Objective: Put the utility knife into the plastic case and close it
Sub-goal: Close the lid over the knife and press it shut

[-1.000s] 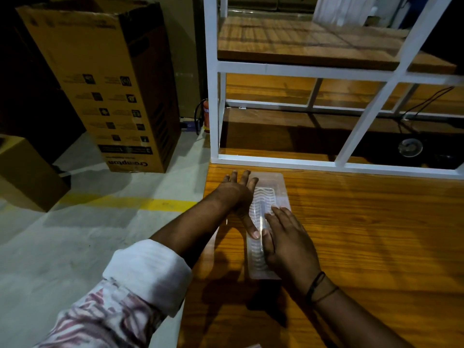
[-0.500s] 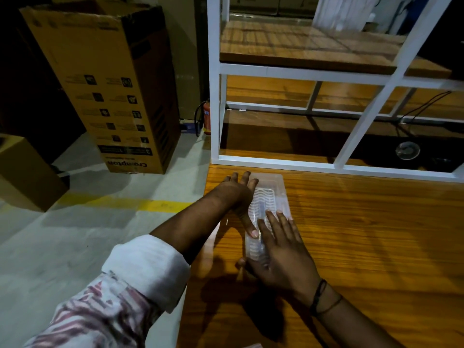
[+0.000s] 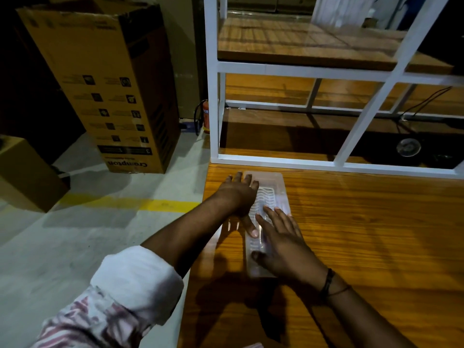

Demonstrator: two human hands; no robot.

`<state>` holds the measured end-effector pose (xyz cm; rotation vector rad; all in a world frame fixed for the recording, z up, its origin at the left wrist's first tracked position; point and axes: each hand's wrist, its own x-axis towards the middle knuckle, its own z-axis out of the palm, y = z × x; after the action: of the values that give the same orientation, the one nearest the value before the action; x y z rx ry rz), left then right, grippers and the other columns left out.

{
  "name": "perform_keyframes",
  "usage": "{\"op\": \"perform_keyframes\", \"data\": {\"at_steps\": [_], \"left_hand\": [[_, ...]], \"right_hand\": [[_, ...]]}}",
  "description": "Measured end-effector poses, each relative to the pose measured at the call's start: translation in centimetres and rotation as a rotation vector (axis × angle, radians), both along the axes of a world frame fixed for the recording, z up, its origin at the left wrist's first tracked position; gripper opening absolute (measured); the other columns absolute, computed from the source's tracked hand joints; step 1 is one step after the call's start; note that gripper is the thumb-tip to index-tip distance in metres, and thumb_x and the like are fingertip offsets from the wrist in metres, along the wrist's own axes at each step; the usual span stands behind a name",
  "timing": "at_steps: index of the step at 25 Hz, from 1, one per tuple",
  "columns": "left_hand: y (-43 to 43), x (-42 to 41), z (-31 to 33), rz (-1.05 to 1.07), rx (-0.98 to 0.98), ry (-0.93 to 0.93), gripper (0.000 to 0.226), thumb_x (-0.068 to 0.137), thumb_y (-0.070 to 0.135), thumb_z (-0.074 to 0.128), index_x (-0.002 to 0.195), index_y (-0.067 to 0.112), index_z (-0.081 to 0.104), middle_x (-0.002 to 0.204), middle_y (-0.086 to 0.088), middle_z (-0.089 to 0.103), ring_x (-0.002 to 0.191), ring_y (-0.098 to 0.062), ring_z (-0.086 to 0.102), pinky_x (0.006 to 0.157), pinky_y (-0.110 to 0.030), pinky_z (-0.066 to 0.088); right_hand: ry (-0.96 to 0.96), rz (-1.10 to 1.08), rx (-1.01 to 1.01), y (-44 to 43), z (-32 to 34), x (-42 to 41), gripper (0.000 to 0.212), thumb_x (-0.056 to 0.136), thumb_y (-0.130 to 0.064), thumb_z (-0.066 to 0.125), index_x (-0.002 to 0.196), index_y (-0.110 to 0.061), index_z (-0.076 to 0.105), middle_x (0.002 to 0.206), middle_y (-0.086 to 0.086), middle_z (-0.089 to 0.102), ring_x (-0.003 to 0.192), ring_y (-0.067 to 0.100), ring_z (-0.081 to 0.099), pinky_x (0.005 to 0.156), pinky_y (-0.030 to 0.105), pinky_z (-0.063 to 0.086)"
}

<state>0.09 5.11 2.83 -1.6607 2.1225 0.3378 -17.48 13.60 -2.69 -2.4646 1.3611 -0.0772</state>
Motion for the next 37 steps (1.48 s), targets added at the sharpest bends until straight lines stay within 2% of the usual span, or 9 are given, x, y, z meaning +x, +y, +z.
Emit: {"op": "perform_keyframes", "data": {"at_steps": [3, 5, 8, 12, 18, 22, 27, 32, 37], "left_hand": [[1.6, -1.2, 0.6, -0.058, -0.032, -0.053, 0.110, 0.070, 0.058, 0.085, 0.155, 0.008, 0.036, 0.167, -0.018, 0.026, 0.157, -0.037, 0.012, 0.126, -0.055, 0.016], [2.4, -1.3, 0.9, -0.088, -0.045, -0.055, 0.089, 0.071, 0.058, 0.085, 0.141, 0.013, 0.052, 0.154, -0.016, 0.048, 0.146, -0.034, 0.039, 0.117, -0.050, 0.035], [3.5, -1.1, 0.8, -0.117, -0.018, -0.058, 0.099, 0.074, 0.040, 0.089, 0.154, 0.014, 0.036, 0.161, -0.020, 0.036, 0.147, -0.036, 0.037, 0.116, -0.047, 0.040], [4.5, -1.8, -0.3, -0.099, 0.025, -0.138, 0.111, 0.085, 0.014, 0.080, 0.161, -0.001, 0.000, 0.169, -0.027, -0.004, 0.158, -0.040, -0.002, 0.128, -0.050, 0.011], [4.5, -1.6, -1.8, -0.098, 0.023, -0.143, 0.089, 0.099, 0.009, 0.057, 0.159, -0.003, -0.008, 0.168, -0.028, -0.013, 0.156, -0.042, -0.011, 0.128, -0.054, 0.001], [4.4, -2.5, -2.0, -0.071, 0.051, -0.211, 0.106, 0.093, 0.023, 0.069, 0.158, -0.004, -0.010, 0.167, -0.028, -0.014, 0.156, -0.043, -0.013, 0.125, -0.055, -0.003], [4.1, -2.8, -2.0, -0.065, 0.058, -0.233, 0.112, 0.090, 0.026, 0.074, 0.159, -0.003, -0.010, 0.168, -0.027, -0.013, 0.156, -0.042, -0.014, 0.125, -0.055, -0.004], [5.3, -1.9, -0.8, -0.068, 0.025, -0.177, 0.112, 0.088, 0.012, 0.074, 0.159, -0.001, -0.010, 0.168, -0.025, -0.016, 0.156, -0.040, -0.015, 0.126, -0.051, -0.003], [5.9, -1.9, 0.0, -0.055, -0.005, -0.160, 0.103, 0.094, 0.010, 0.068, 0.160, 0.000, -0.011, 0.169, -0.022, -0.017, 0.157, -0.037, -0.015, 0.128, -0.050, -0.002]], "right_hand": [[-0.184, -0.061, -0.075, -1.0, 0.2, -0.7, 0.051, 0.097, -0.035, 0.053, 0.147, -0.038, 0.042, 0.163, -0.011, 0.028, 0.151, 0.017, 0.018, 0.118, 0.038, 0.020], [-0.152, -0.116, -0.235, -1.3, 0.0, 0.1, 0.036, 0.096, -0.028, 0.054, 0.132, -0.035, 0.053, 0.145, -0.008, 0.047, 0.135, 0.021, 0.039, 0.104, 0.040, 0.034], [-0.063, -0.150, -0.355, -2.2, -0.3, 1.2, 0.025, 0.096, -0.033, 0.047, 0.120, -0.030, 0.051, 0.125, -0.001, 0.053, 0.112, 0.024, 0.049, 0.088, 0.040, 0.040], [-0.023, -0.172, -0.375, -4.5, -0.3, 1.9, 0.028, 0.098, -0.040, 0.036, 0.115, -0.024, 0.051, 0.119, 0.004, 0.052, 0.103, 0.026, 0.050, 0.085, 0.042, 0.041], [0.077, -0.205, -0.209, -6.5, -0.8, 2.6, 0.060, 0.099, -0.043, 0.028, 0.155, -0.021, 0.030, 0.166, 0.010, 0.024, 0.154, 0.028, 0.020, 0.123, 0.053, 0.020], [0.028, -0.194, -0.150, -7.1, -1.3, 2.5, 0.062, 0.105, -0.043, 0.027, 0.161, -0.021, 0.014, 0.171, 0.008, 0.008, 0.158, 0.025, 0.003, 0.127, 0.047, 0.004], [-0.023, -0.207, -0.144, -6.9, -1.1, 2.5, 0.060, 0.105, -0.039, 0.033, 0.160, -0.019, 0.021, 0.171, 0.009, 0.013, 0.158, 0.025, 0.008, 0.128, 0.045, 0.006], [-0.094, -0.191, -0.299, -4.7, -0.4, 2.6, 0.049, 0.101, -0.030, 0.047, 0.143, -0.007, 0.053, 0.152, 0.016, 0.051, 0.145, 0.029, 0.044, 0.124, 0.042, 0.029], [-0.070, -0.131, -0.253, -2.0, -1.0, 2.3, 0.057, 0.103, -0.033, 0.040, 0.156, -0.010, 0.035, 0.164, 0.012, 0.033, 0.154, 0.024, 0.027, 0.128, 0.037, 0.015]]}}
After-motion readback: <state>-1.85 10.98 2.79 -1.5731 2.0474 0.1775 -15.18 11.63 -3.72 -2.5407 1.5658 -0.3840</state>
